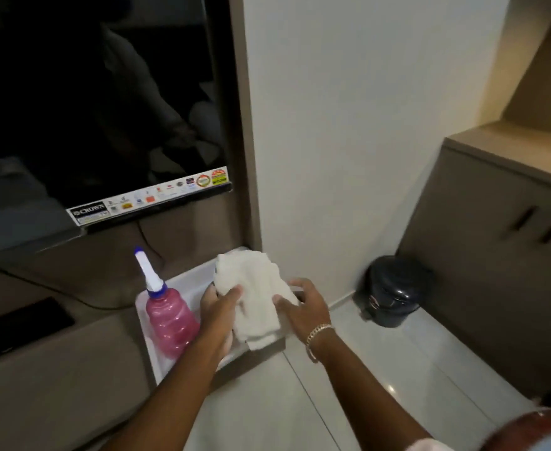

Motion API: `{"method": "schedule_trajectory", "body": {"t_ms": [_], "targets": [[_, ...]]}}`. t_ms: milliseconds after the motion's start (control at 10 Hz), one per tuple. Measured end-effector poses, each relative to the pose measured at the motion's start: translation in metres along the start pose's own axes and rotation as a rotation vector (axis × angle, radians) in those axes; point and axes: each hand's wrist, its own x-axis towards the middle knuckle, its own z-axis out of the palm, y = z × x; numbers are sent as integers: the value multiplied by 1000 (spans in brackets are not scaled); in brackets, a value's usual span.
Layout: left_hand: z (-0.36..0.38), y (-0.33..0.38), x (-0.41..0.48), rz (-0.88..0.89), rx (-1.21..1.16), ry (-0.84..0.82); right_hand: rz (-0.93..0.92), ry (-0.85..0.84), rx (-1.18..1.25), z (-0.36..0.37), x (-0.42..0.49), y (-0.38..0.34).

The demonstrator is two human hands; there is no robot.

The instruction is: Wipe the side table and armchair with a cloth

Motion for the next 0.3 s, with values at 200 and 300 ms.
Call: {"method": "schedule_trajectory", "body": {"t_ms": [200,300], "targets": [[-4,-30,62,164,727,94,-41,-102,-253,40,41,9],[1,-50,47,88,1166,104,-162,26,-209,11,9,26]]}}
